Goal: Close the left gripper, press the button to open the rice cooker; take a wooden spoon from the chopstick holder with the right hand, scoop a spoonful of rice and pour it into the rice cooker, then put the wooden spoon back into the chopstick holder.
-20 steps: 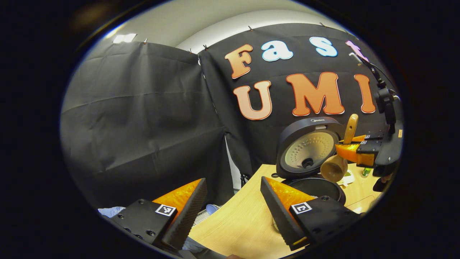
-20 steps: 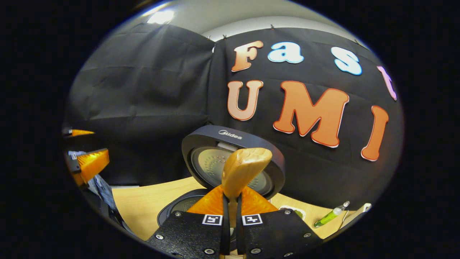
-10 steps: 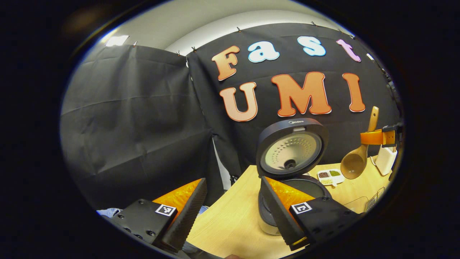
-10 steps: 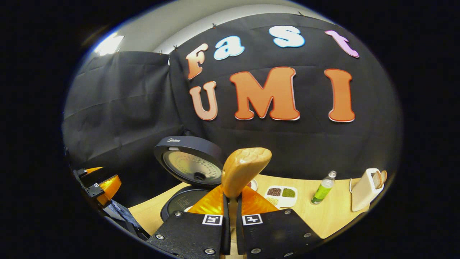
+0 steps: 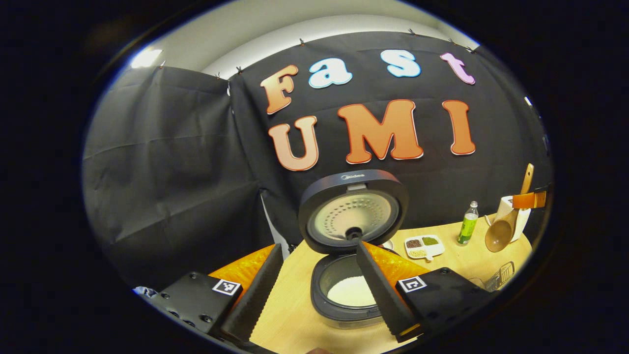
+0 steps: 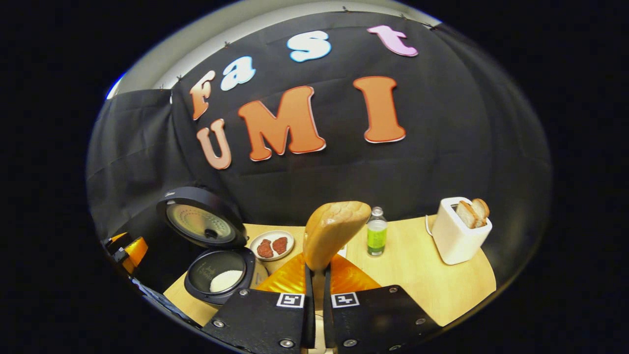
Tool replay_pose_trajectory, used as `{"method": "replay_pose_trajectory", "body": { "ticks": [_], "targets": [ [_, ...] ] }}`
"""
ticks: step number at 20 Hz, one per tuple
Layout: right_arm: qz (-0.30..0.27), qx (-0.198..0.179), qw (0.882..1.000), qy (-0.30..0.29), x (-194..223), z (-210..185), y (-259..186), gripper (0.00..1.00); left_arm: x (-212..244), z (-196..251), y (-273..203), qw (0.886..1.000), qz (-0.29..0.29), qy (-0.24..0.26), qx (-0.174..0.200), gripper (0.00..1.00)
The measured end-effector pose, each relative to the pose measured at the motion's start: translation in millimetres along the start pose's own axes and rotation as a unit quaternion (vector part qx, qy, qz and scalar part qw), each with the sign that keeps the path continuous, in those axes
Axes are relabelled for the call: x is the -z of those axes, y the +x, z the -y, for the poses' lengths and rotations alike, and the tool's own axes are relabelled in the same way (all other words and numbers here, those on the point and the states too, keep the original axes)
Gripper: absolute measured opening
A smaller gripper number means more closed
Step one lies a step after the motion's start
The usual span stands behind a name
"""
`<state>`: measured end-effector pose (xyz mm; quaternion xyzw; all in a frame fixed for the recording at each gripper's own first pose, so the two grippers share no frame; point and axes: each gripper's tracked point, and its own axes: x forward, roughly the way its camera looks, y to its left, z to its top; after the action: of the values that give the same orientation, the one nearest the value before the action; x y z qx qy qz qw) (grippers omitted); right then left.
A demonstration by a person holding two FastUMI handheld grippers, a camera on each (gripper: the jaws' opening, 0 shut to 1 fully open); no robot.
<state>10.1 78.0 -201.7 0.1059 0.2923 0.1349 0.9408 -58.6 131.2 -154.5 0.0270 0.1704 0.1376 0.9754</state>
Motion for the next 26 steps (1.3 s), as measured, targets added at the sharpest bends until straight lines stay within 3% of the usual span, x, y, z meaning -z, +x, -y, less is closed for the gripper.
{"method": "replay_pose_trajectory", "body": {
  "ticks": [6,12,15,16,17,22,26],
  "targets": [
    [-0.025,0.071,0.996,0.041,32.6,74.2,-21.7,0.06,-12.0,27.6,3.7,1.0,0.005,-0.004,0.017,1.0],
    [-0.053,0.133,0.986,0.091,62.8,127.0,-36.1,0.07,-24.0,42.6,3.1,0.999,0.013,0.012,0.028,1.0],
    [-0.075,0.142,0.981,0.111,87.2,132.0,-38.4,0.07,-25.6,46.6,4.9,0.999,0.014,0.019,0.031,1.0],
    [-0.086,0.143,0.979,0.115,96.4,130.4,-40.3,0.07,-27.5,47.5,5.3,0.999,0.015,0.022,0.032,0.94],
    [-0.095,0.145,0.978,0.118,105.2,131.1,-39.4,0.07,-30.5,47.8,6.0,0.999,0.017,0.025,0.033,1.0],
    [-0.129,0.159,0.969,0.141,140.3,132.5,-39.3,0.07,-33.8,49.8,7.9,0.999,0.02,0.031,0.036,1.0],
    [-0.173,0.172,0.953,0.181,167.6,136.6,-42.5,0.11,-36.4,41.5,12.4,0.999,0.019,0.031,0.031,1.0]
  ]
}}
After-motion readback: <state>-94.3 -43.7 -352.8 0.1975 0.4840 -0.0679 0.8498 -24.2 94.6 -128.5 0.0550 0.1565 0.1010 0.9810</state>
